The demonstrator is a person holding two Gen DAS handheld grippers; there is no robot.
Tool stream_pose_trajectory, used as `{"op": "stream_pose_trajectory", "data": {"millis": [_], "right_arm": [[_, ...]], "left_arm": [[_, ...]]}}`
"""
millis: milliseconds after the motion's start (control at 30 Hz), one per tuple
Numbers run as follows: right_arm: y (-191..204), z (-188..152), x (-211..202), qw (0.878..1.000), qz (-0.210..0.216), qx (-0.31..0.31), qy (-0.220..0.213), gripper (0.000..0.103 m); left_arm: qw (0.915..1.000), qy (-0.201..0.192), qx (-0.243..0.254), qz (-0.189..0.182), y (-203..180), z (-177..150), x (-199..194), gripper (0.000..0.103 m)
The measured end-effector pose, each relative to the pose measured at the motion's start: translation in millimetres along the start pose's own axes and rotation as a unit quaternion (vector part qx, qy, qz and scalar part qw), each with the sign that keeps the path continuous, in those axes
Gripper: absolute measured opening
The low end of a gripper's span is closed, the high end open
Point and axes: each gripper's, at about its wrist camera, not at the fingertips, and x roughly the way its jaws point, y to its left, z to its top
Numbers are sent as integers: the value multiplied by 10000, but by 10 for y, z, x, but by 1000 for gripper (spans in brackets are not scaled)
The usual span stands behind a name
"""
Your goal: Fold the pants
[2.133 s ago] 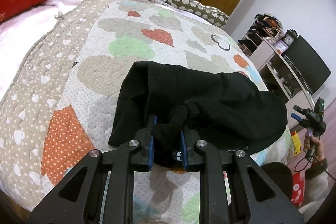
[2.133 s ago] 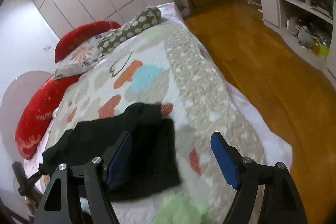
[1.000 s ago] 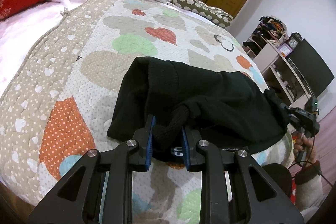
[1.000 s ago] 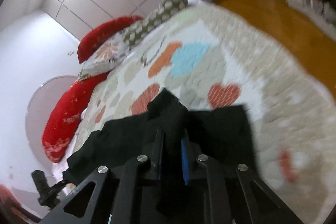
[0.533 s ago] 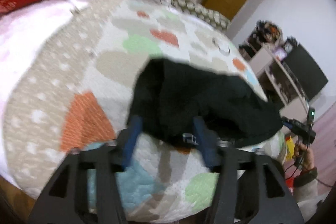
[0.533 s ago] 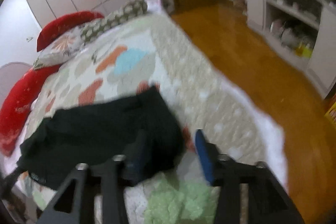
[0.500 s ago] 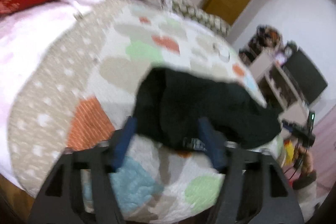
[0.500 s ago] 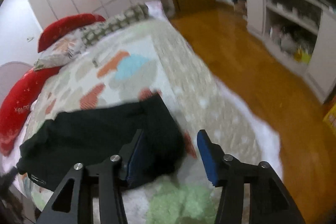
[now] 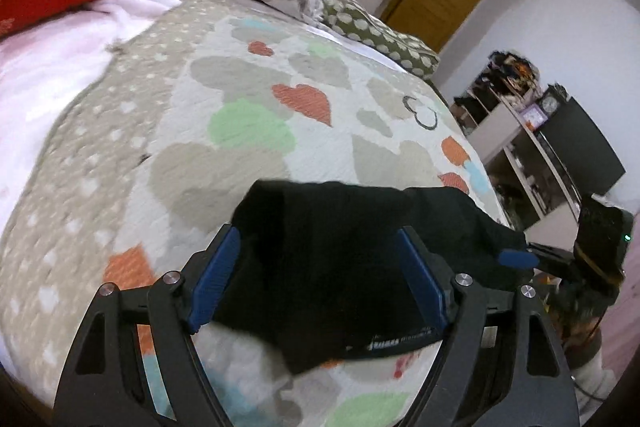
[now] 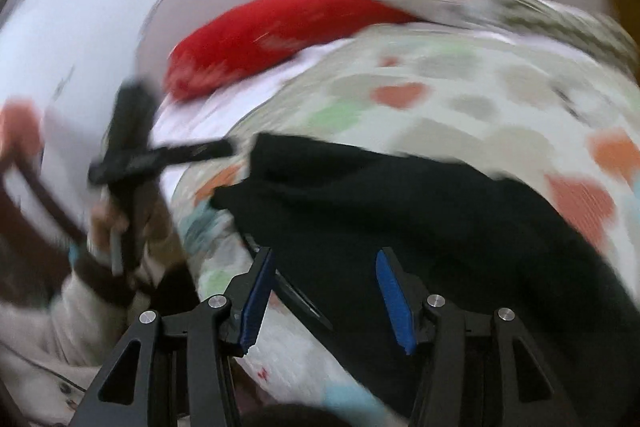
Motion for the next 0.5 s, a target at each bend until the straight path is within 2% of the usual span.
{"op": "stream_pose_trajectory", "data": {"millis": [100,233,267,300,333,367,433,500], "right_arm": [[278,146,346,9976,218,-580,307,53],[509,145,744,9899,69,-1263,648,53],[532,136,844,9876,-100,-1425,646,53],[545,127,928,9863,-198,-1503,650,46],[536,125,992,9861,-242,-1494,688,38],[518,139,1021,9867,-254,-1437,718,23],[506,212,986,9891,-106,-1303,675,20],[538,285,943,9896,-27,-1314,593,19]], "left_arm": [[9997,196,136,68,-35,103,203,80],[9990,410,152,37,-7,140,416,78],[9989,448,139,2,6,142,469,68],[9986,518,122,-24,17,148,535,54],[9980,619,114,-32,21,162,604,48],[9976,680,157,1,11,189,654,41],[9970,689,338,68,-30,276,685,27],[9971,621,431,65,-49,394,666,23]]}}
